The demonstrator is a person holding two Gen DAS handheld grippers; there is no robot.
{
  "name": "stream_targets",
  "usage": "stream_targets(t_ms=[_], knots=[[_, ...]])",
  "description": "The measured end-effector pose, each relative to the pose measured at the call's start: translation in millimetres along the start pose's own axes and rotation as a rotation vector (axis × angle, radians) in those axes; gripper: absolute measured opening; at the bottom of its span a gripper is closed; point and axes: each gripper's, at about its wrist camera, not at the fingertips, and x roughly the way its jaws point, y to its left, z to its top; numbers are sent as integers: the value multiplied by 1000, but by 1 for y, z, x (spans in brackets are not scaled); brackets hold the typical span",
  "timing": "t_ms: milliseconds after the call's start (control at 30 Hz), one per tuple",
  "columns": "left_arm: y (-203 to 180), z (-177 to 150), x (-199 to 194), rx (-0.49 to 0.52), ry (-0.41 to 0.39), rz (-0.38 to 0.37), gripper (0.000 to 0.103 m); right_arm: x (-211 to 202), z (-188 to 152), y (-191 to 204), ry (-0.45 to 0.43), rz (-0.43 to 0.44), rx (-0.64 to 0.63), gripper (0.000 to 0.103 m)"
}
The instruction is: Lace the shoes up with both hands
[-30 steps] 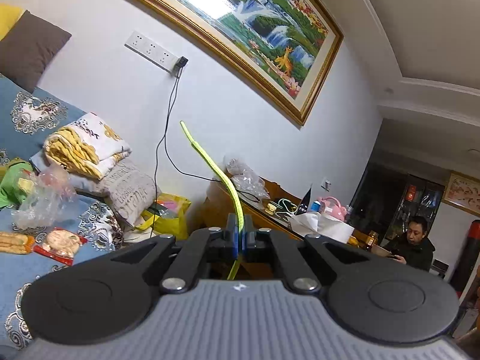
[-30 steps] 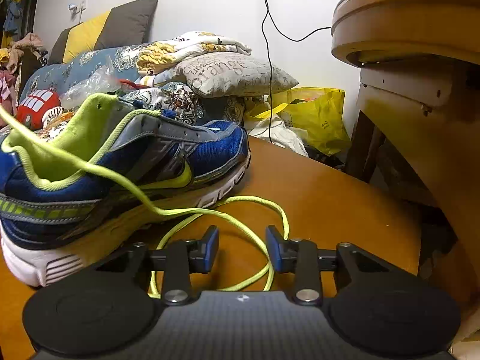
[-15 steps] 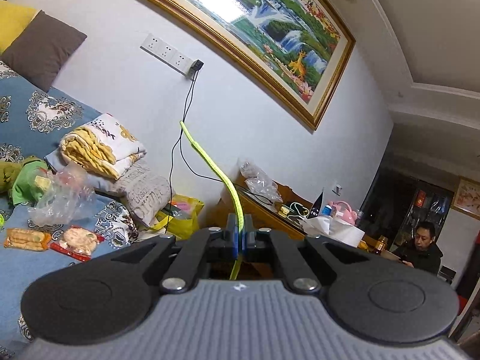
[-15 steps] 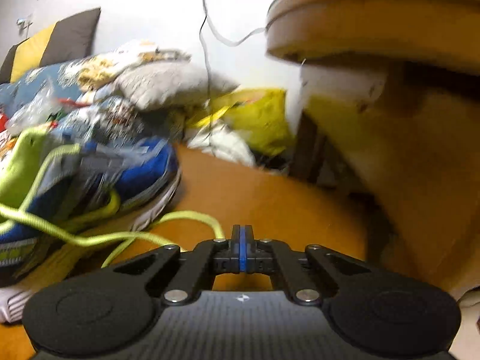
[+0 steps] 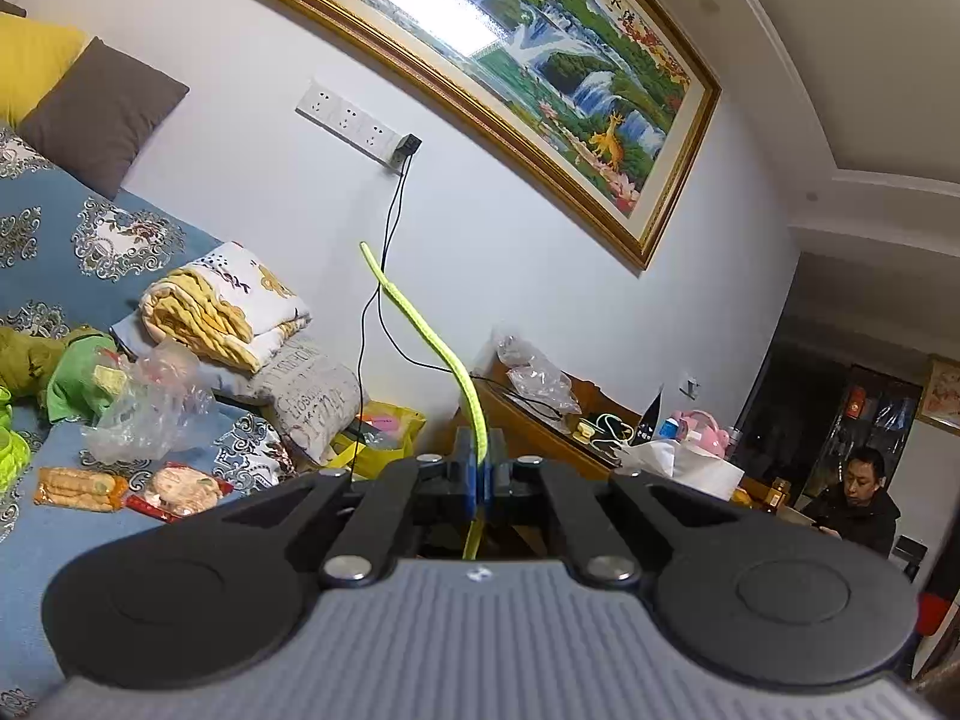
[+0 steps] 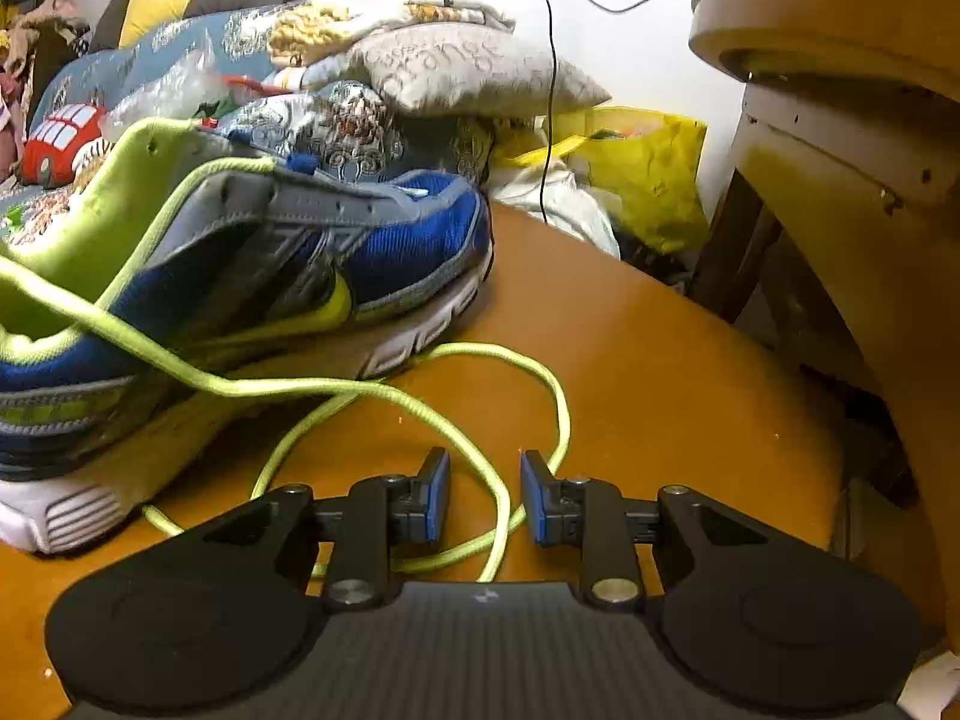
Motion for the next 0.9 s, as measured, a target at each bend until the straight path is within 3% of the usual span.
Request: stream_targets(t_ms=[67,167,267,400,633,900], knots=[[1,0,-1,-1,-2,5,3,3,3,-1,5,5,9,29],[4,0,-2,-6,-5,10,3,7,5,-3,9,7,24,3],[7,0,-3,-10,-7,13,3,7,6,-4,2,-26,33,2],[10,0,-5,-13,-9,16,3,-9,12,-8,-82,-155,38,2],[15,0,-5,-23,-16,16,3,-65,37,1,-357,-487,-110,2],[17,0,-8,-28,-19,13,3,-121,69,4,-589,-649,-256,2]])
